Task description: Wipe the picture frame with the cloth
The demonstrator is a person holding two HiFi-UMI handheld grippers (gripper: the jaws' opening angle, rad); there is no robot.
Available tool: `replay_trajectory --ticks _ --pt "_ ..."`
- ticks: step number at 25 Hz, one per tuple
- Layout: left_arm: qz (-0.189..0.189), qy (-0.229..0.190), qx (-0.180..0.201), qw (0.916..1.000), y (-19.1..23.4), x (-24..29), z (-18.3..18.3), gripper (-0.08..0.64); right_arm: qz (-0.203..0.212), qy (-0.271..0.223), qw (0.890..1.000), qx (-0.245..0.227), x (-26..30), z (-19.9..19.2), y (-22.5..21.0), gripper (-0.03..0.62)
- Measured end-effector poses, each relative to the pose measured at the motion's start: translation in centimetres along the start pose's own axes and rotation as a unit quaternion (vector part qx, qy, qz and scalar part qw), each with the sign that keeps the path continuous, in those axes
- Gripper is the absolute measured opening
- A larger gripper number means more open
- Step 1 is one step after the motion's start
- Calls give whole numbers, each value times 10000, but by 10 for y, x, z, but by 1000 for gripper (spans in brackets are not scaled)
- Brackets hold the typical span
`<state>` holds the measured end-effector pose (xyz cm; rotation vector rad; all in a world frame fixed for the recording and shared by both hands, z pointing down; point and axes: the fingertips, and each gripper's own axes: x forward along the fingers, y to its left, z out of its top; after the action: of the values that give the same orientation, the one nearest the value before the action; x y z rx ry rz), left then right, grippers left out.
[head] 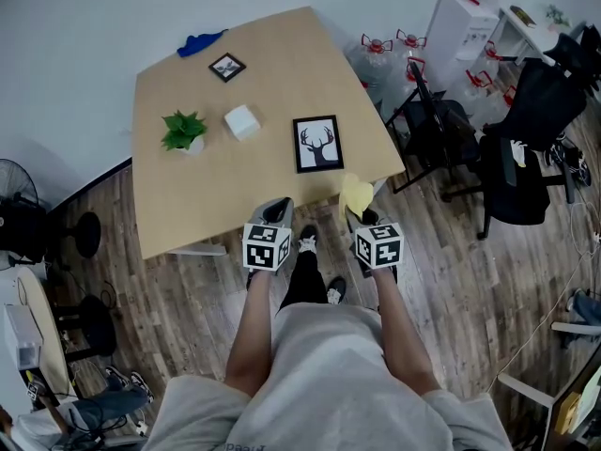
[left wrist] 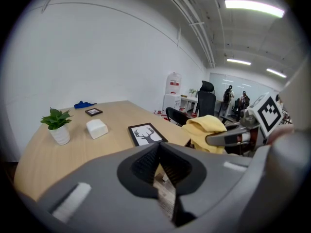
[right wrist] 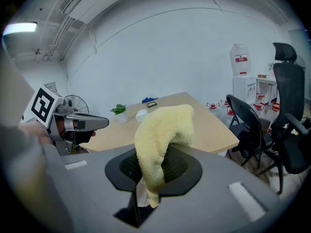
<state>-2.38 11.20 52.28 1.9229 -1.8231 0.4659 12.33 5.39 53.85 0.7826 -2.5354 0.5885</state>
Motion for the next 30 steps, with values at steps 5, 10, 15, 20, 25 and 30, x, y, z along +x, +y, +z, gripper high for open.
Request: replay_trajectory --ticks 5,10,15,20,25,30 --pt "-21 -50 27 10000 -2 -3 5 52 -60 -45 9999 -134 -2 3 2 49" --pt "-13 -10 98 10000 2 -5 1 52 -37 -46 9997 -242 3 2 8 49" --pt "-45 -4 153 9999 0 -5 -2 52 -21 -87 9996 -285 8 5 10 49" --pt "-84 25 235 9997 -1 -2 -1 52 -27 -122 9995 -276 12 10 9 49" --pt "-160 9 284 9995 -6 4 5 52 -64 -125 9995 -291 11 12 3 49" --pt "-197 32 301 9993 -8 8 5 52 -80 -126 9995 -291 10 12 0 49"
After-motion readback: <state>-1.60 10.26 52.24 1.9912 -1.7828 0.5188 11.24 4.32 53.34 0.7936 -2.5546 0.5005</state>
